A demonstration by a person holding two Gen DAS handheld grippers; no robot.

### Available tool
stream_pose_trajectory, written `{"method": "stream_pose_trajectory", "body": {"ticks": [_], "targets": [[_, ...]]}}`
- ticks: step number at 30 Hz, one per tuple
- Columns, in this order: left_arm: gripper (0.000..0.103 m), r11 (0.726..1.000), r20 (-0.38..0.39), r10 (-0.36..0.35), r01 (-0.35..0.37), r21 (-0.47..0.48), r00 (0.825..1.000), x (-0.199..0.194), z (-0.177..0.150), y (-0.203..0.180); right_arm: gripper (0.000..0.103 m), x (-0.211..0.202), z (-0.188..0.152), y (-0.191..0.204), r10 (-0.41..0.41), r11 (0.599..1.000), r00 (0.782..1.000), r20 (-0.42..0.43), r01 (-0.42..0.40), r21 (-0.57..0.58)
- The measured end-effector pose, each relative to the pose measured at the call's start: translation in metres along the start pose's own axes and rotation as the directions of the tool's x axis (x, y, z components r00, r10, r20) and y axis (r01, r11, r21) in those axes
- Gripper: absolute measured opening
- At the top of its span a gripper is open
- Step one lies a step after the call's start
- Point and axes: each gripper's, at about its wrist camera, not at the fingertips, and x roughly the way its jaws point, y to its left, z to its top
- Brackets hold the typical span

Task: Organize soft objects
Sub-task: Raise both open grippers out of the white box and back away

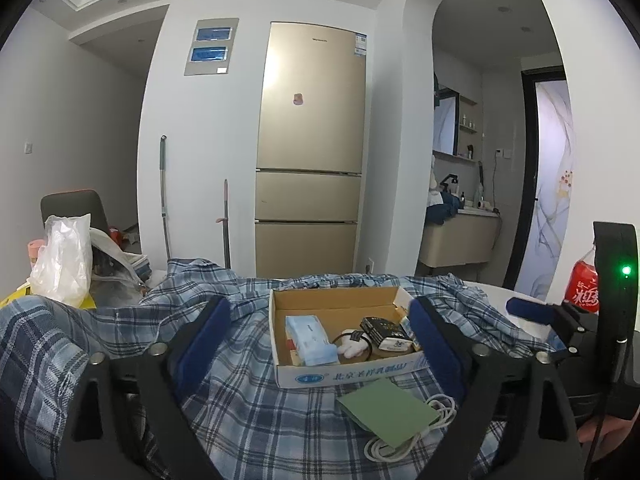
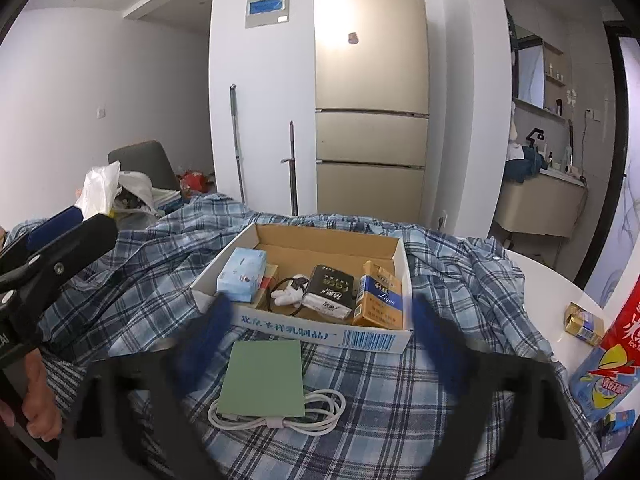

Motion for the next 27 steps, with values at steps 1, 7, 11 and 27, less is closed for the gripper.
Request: {"method": "stream_pose_trajectory", "body": {"ticks": [1,7,11,27], "targets": [[0.103,1.000,0.001,0.007,-0.007,-0.001,1.000,0.000,-0.001,0.000,0.103,0.000,0.000,0.000,-0.012,1.000,1.000,0.002,0.012,-0.005],[0.103,0.998,-0.014,-0.020,0.019,-0.059,1.000,0.002,-0.002,0.008,0.103,0.000,0.001,0.000,0.003,1.000,1.000,-0.007,-0.003,-0.005],[0.103,0.997,-0.018,-0.017,0.016,-0.081,1.000,0.003,-0.002,0.013,0.103,0.000,0.001,0.001,0.006,1.000,1.000,-0.009,-0.006,-0.011],[0.103,0.998,-0.024,0.010,-0.011,-0.064,1.000,0.007,-0.012,0.013,0.103,0.009,0.004,0.010,0.010,1.000,0.997,-0.074,-0.012,-0.026]]}}
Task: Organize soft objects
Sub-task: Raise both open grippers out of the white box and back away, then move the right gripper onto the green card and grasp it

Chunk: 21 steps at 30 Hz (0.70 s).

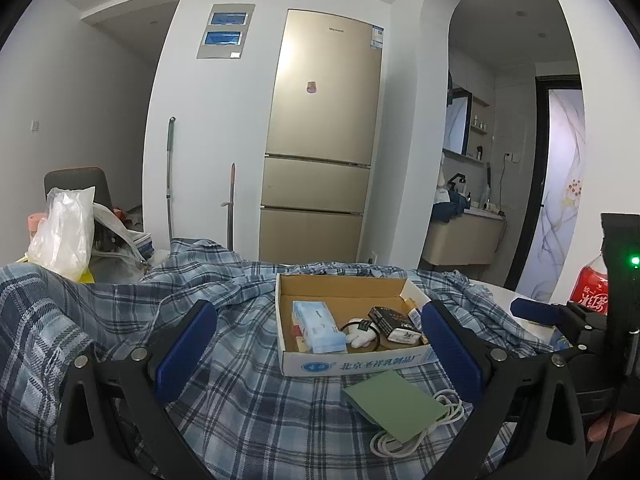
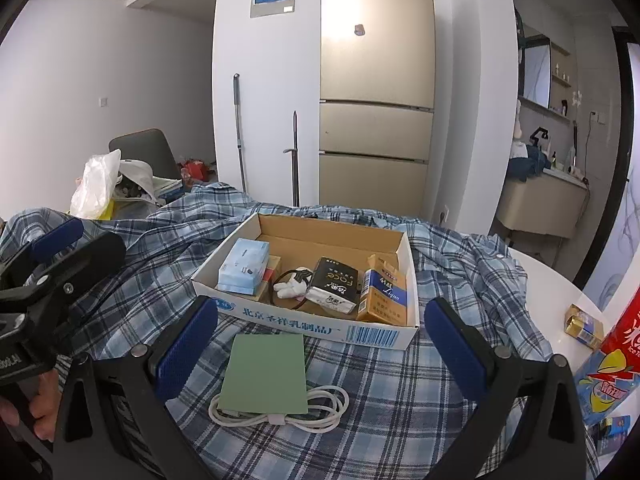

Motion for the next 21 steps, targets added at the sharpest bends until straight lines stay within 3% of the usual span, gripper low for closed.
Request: {"method": "stream_pose_trajectory", "body": {"ticks": [9,16,21], "targets": [[0.103,1.000,-0.009,0.020,-0.020,-0.001,1.000,0.002,0.000,0.000,0.103,0.017,-0.005,0.010,0.054,0.999,0.991,-0.125,-0.054,0.008],[0.103,0.996,-0.063,0.060,-0.064,-0.060,0.996,0.012,-0.001,0.012,0.103,0.035,-0.014,0.020,0.095,0.995,0.969,-0.230,-0.099,-0.004],[0.103,0.994,-0.073,0.062,-0.068,-0.082,0.995,0.013,-0.002,0.016,0.103,0.058,-0.017,0.028,0.104,0.993,0.939,-0.327,-0.114,-0.013]]}}
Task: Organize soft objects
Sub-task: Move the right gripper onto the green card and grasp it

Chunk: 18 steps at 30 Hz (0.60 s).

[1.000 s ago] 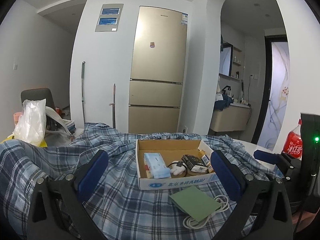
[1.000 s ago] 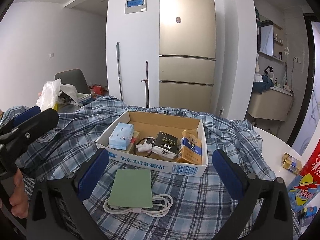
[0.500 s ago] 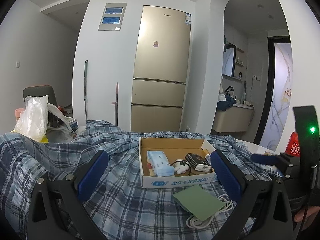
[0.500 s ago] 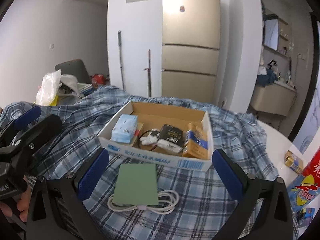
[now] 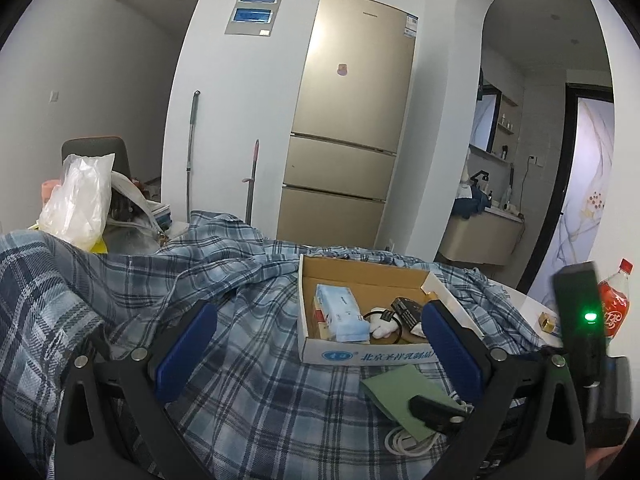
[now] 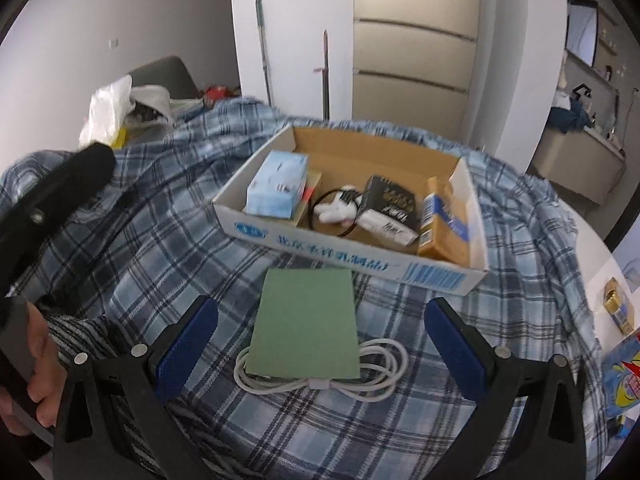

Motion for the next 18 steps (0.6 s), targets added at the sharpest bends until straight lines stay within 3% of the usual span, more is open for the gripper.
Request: {"method": "stream_pose_trajectory", "body": {"ticks": [6,12,18], "targets": [[0.103,0.999,-0.005,0.028,-0.028,0.024,1.000,0.000,0.000,-0.003,0.101,0.021,0.004,0.004,0.010,1.000,0.998,-0.064,-0.009,0.012],[0.103,0.998,-0.039,0.060,-0.061,-0.019,0.997,0.007,0.000,0.005,0.097,0.035,0.002,0.004,0.005,0.999,0.997,-0.078,-0.002,0.033],[0.103,0.998,-0.041,0.060,-0.060,0.000,0.997,0.008,-0.001,0.001,0.093,0.045,-0.002,0.013,-0.010,1.000,0.995,-0.104,0.007,-0.021]]}}
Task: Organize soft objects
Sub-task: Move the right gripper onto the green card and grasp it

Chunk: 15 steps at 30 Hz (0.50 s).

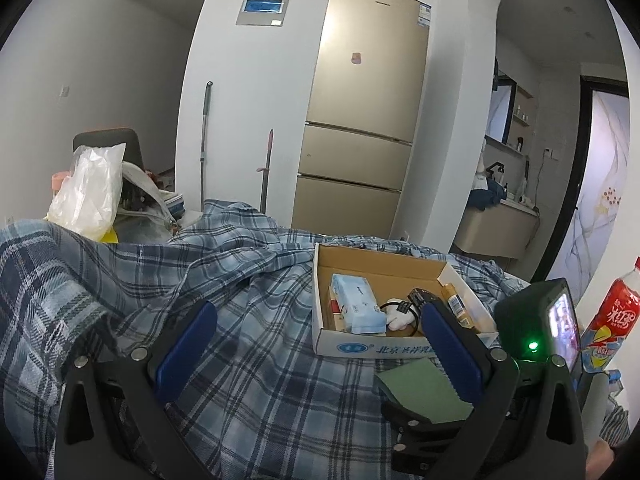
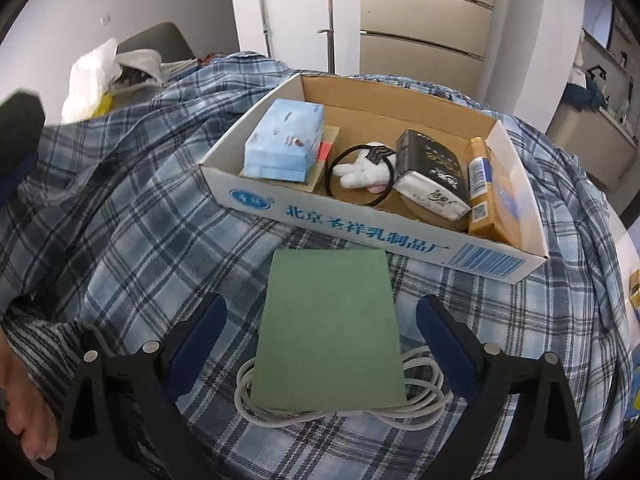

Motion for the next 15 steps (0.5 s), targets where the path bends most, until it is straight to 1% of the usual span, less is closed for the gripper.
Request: {"method": "stream_pose_trajectory", "body": {"ticks": [1,3,4,5,6,7,10,15], "targets": [[0.103,1.000,0.002,0.000,0.000,0.006,1.000,0.000,0.000,-0.001,0.092,0.001,0.000,0.001,-0.003,1.000,1.000,-0.002,0.003,-0.004],[0.103,1.000,0.008,-0.002,0.002,0.015,1.000,-0.001,0.000,-0.003,0.084,0.003,-0.001,0.001,-0.010,1.000,1.000,-0.007,0.009,-0.006],[0.103,1.000,0.008,-0.003,0.003,0.017,1.000,-0.001,0.000,-0.003,0.082,0.004,-0.001,0.001,-0.012,1.000,1.000,-0.011,0.012,-0.007],[0.103,1.000,0.006,-0.004,0.004,0.017,1.000,0.000,0.000,-0.003,0.078,0.005,-0.001,0.001,-0.012,1.000,1.000,-0.013,0.012,-0.008],[0.103,1.000,0.004,-0.004,0.004,0.015,1.000,0.000,0.000,-0.002,0.072,0.005,-0.001,0.001,-0.017,1.000,1.000,-0.014,0.017,-0.009],[0.103,1.000,0.004,-0.005,0.005,0.013,1.000,0.000,0.000,-0.002,0.071,0.005,-0.001,0.001,-0.031,0.999,0.999,-0.014,0.031,-0.014],[0.103,1.000,0.001,-0.009,0.009,0.005,1.000,0.001,0.000,0.000,0.070,-0.001,0.000,0.000,-0.035,0.999,0.999,0.006,0.035,-0.015],[0.103,1.000,0.004,-0.013,0.013,0.016,1.000,0.001,0.000,-0.001,0.070,-0.020,0.001,-0.006,-0.023,1.000,0.998,0.057,0.024,-0.003]]}}
